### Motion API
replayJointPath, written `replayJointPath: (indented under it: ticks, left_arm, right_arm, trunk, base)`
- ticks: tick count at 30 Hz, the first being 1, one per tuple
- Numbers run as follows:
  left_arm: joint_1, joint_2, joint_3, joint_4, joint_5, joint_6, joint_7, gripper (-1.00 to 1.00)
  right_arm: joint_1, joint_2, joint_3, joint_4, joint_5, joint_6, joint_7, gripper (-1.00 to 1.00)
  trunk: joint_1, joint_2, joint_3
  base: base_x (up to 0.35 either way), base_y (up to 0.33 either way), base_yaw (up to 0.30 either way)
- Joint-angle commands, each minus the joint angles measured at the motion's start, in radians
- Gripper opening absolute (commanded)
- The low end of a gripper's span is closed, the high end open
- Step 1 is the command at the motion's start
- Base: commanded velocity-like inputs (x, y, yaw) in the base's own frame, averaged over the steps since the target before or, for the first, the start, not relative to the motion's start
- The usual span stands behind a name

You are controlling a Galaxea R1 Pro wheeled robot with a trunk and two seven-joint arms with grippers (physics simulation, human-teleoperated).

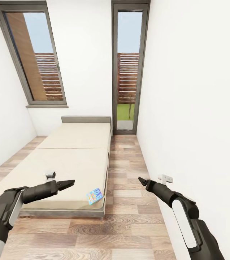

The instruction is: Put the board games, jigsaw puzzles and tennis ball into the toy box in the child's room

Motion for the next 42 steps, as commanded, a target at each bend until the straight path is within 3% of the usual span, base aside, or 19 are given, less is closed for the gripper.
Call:
replayJointPath:
  ticks: [1, 10, 16, 23, 27, 34, 40, 42]
  left_arm:
    - [-0.001, -0.001, -0.001, 0.017, 0.002, 0.005, 0.023, 1.00]
    - [-0.003, -0.009, -0.001, 0.152, 0.003, -0.073, 0.198, 1.00]
    - [-0.011, -0.025, 0.000, 0.318, 0.006, -0.209, 0.370, 1.00]
    - [-0.012, -0.035, -0.001, 0.438, 0.005, -0.314, 0.416, 1.00]
    - [-0.013, -0.045, -0.006, 0.577, 0.003, -0.444, 0.424, 1.00]
    - [-0.013, -0.063, -0.025, 0.693, 0.002, -0.563, 0.434, 1.00]
    - [-0.013, -0.084, -0.056, 0.780, -0.002, -0.631, 0.539, 1.00]
    - [-0.013, -0.109, -0.061, 0.811, -0.003, -0.640, 0.561, 1.00]
  right_arm:
    - [-0.001, 0.001, -0.003, -0.001, 0.002, 0.006, 0.006, 1.00]
    - [-0.001, 0.001, -0.003, -0.001, 0.001, 0.006, 0.007, 1.00]
    - [-0.001, 0.001, -0.002, -0.001, 0.000, 0.007, 0.009, 1.00]
    - [-0.001, 0.002, 0.000, -0.002, -0.001, 0.008, 0.010, 1.00]
    - [-0.001, 0.003, 0.001, -0.003, -0.001, 0.008, 0.010, 1.00]
    - [-0.001, 0.006, 0.015, -0.004, 0.000, 0.008, 0.010, 1.00]
    - [-0.001, 0.003, 0.063, -0.007, 0.000, 0.007, 0.010, 1.00]
    - [-0.001, 0.003, 0.071, -0.007, 0.000, 0.006, 0.010, 1.00]
  trunk:
    - [0.001, -0.002, -0.002]
    - [0.027, -0.051, -0.024]
    - [0.050, -0.093, -0.043]
    - [0.077, -0.142, -0.065]
    - [0.093, -0.170, -0.077]
    - [0.119, -0.219, -0.099]
    - [0.142, -0.261, -0.118]
    - [0.150, -0.275, -0.124]
  base:
    - [0.000, 0.000, 0.000]
    - [0.000, 0.000, 0.000]
    - [0.000, 0.000, 0.000]
    - [0.000, 0.000, 0.000]
    - [0.000, 0.000, 0.000]
    - [0.000, 0.000, 0.000]
    - [0.000, 0.000, 0.000]
    - [0.000, 0.000, 0.000]
